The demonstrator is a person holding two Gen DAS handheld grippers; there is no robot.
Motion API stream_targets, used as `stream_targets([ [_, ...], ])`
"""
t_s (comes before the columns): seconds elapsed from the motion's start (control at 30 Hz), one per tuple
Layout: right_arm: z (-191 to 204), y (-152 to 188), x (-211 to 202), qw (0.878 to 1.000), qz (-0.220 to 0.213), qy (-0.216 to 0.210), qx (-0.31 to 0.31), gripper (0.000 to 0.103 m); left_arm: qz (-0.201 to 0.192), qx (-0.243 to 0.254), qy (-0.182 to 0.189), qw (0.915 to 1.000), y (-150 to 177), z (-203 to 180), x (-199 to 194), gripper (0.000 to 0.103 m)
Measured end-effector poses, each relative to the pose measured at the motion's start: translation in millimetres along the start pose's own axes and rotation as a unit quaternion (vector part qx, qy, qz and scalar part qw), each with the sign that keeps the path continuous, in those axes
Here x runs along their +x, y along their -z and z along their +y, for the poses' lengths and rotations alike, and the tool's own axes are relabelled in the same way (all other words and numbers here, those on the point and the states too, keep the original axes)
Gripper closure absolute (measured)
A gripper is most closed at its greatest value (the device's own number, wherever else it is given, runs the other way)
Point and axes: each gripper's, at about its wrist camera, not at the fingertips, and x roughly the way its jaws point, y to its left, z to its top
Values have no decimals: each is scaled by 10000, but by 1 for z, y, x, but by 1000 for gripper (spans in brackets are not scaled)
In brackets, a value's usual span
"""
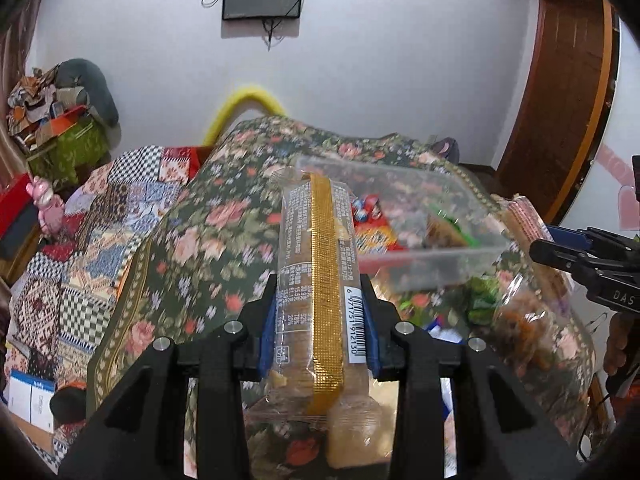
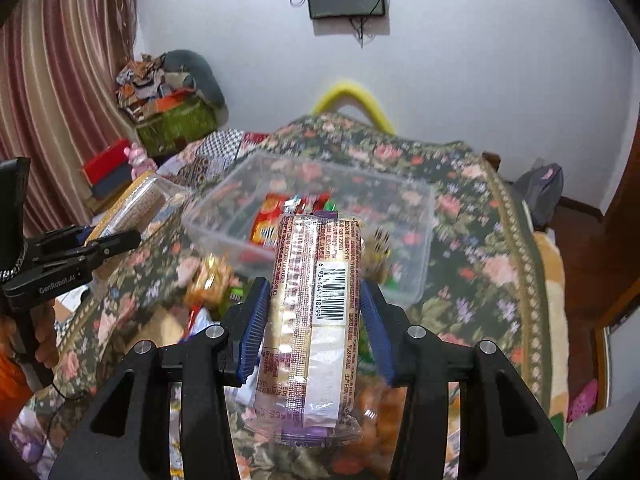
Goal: Organize snacks
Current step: 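Carry both packs over the clear box and release them inside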
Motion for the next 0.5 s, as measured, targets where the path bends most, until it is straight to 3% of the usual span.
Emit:
stream_targets([
  [0.23,-16,-24,6,9995,-250,149,134,60,-135,182,36,9997,-29,-19,14,68],
  [0.5,-34,-44,31,9987,-229,376,273,60,-118,261,60,9996,-56,-26,45,68],
])
